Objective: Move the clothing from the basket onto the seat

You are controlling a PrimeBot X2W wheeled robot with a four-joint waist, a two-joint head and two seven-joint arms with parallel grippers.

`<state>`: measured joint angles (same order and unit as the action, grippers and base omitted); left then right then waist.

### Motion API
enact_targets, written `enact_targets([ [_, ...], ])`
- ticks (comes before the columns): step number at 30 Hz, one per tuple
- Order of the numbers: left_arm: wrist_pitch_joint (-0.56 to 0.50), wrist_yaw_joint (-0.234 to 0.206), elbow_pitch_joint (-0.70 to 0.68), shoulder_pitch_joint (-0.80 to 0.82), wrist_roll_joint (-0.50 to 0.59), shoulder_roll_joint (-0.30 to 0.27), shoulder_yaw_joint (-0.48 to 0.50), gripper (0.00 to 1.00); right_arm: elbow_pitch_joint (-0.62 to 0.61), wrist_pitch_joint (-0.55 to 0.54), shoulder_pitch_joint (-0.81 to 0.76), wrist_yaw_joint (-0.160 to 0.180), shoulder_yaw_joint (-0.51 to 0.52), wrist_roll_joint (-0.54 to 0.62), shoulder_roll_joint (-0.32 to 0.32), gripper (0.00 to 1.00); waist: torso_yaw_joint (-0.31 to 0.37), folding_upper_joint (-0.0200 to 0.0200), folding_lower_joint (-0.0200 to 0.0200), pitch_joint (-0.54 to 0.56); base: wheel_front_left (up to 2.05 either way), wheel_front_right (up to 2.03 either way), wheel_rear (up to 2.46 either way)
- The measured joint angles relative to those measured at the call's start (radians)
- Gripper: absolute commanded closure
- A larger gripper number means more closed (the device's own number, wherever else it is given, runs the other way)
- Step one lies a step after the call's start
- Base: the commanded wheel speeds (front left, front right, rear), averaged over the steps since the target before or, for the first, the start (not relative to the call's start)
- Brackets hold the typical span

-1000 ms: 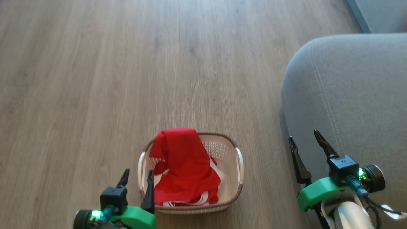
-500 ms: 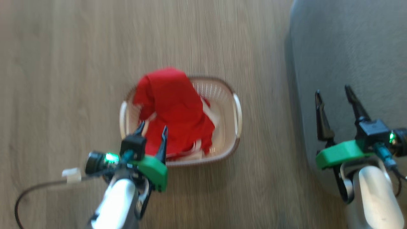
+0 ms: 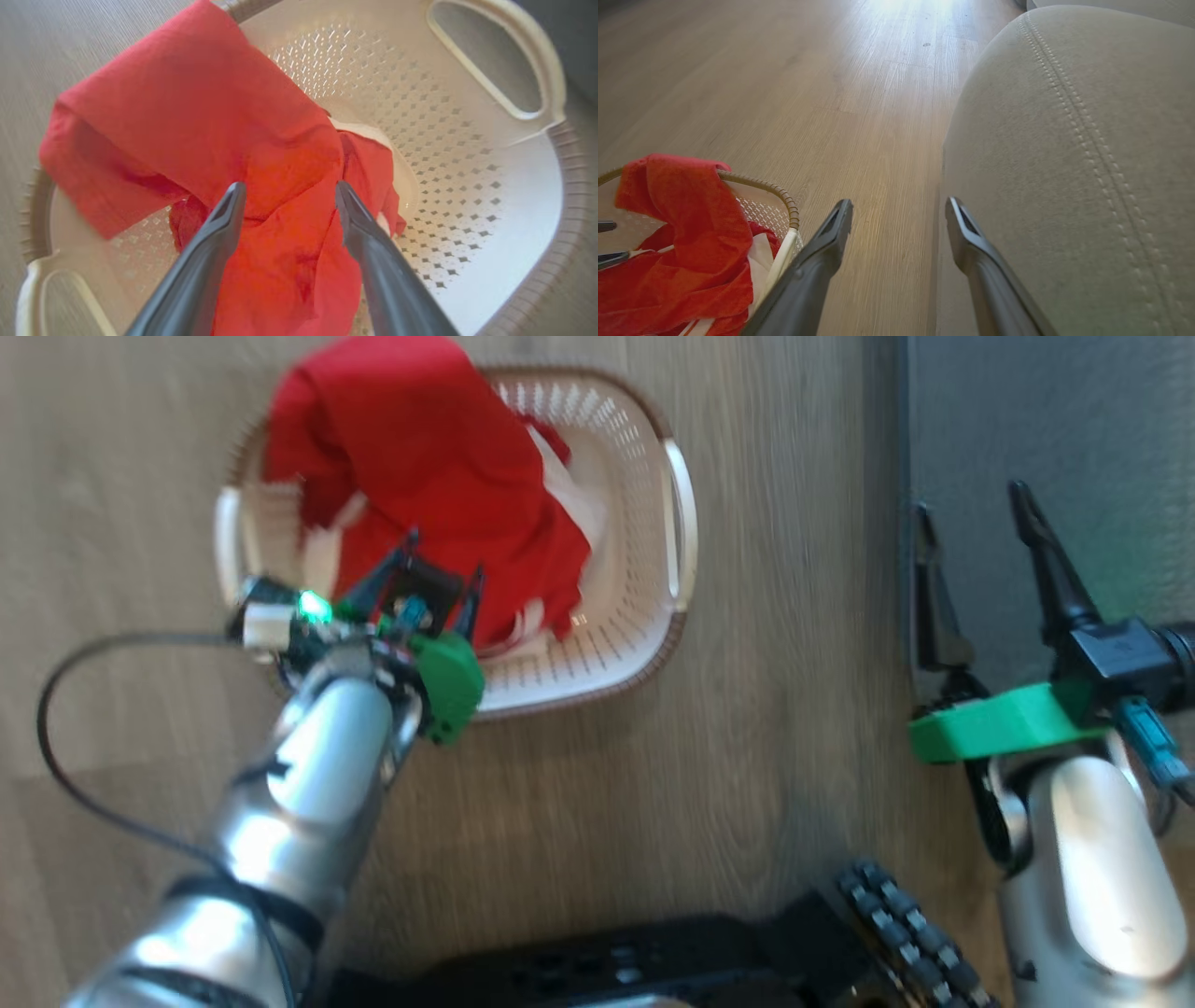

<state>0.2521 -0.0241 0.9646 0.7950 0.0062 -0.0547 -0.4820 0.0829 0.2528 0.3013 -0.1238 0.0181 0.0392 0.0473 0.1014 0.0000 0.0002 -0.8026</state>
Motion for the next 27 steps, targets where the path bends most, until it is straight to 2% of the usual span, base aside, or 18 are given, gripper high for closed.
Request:
enact_targets([
  [8, 0.000, 0.031, 0.209, 0.208, 0.057, -0.024, -0.054, 0.00, -0.023, 0.003, 0.045, 0.000, -0.052, -0.056, 0.000, 0.00, 0.070, 0.0000, 0.0002, -0.140, 0.00, 0.00, 0.00],
  [16, -0.004, 0.048, 0.310, 0.275, 0.056, -0.012, -0.076, 0.00, -0.058, 0.008, 0.036, -0.009, -0.096, -0.085, -0.009, 0.00, 0.150, 0.0000, -0.0002, -0.200, 0.00, 0.00, 0.00],
  [18, -0.027, 0.044, 0.317, 0.290, 0.058, -0.012, -0.089, 0.00, -0.067, 0.008, 0.036, -0.009, -0.100, -0.091, -0.009, 0.00, 0.159, 0.0000, -0.0001, -0.208, 0.00, 0.00, 0.00],
  [27, -0.182, -0.024, 0.331, 0.313, 0.082, -0.014, -0.120, 0.00, -0.097, 0.009, 0.009, -0.009, -0.108, -0.102, -0.010, 0.00, 0.168, 0.0000, -0.0002, -0.227, 0.00, 0.00, 0.00],
])
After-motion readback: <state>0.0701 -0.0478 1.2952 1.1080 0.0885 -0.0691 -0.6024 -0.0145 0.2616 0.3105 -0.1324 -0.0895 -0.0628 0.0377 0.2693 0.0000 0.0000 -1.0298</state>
